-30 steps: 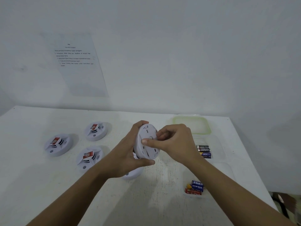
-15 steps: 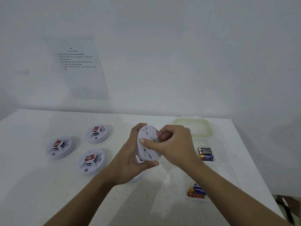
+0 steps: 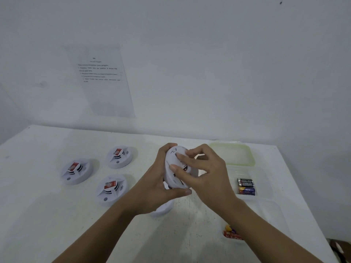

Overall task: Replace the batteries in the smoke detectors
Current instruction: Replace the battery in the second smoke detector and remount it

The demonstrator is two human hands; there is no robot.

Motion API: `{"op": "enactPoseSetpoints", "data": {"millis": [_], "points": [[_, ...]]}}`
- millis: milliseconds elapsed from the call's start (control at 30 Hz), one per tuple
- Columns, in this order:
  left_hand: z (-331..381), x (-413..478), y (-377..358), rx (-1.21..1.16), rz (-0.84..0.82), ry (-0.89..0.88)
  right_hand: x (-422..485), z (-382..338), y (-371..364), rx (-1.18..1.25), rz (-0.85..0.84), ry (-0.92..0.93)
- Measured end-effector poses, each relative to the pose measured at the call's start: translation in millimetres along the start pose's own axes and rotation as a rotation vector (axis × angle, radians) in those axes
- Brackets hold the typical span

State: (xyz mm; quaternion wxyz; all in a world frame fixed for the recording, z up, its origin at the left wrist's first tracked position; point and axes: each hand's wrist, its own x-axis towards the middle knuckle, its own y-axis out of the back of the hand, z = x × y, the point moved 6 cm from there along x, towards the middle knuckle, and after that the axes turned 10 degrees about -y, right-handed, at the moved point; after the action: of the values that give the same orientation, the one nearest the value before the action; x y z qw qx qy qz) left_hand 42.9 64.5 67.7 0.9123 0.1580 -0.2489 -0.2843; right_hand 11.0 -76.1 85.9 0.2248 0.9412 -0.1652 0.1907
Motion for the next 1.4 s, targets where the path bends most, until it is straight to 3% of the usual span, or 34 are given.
{"op": "enactPoseSetpoints", "data": {"millis": [267,867,1200,1400], "points": [[-8,-3,-2,0.023,-0.042,-0.007,1,5,-4,0.003,-0.084,-0.031],[-4,1,-6,0.124,0.042,-0.095,16,5,0,-0.044,-0.022,-0.263],[-19,-1,5,0.039,-0.016,-0.016,16,29,-1,0.291,-0.149,-0.387],[-17,4,11,0.202,0.031,0.006,10,20,-5,0.318,-0.233,-0.463]]}}
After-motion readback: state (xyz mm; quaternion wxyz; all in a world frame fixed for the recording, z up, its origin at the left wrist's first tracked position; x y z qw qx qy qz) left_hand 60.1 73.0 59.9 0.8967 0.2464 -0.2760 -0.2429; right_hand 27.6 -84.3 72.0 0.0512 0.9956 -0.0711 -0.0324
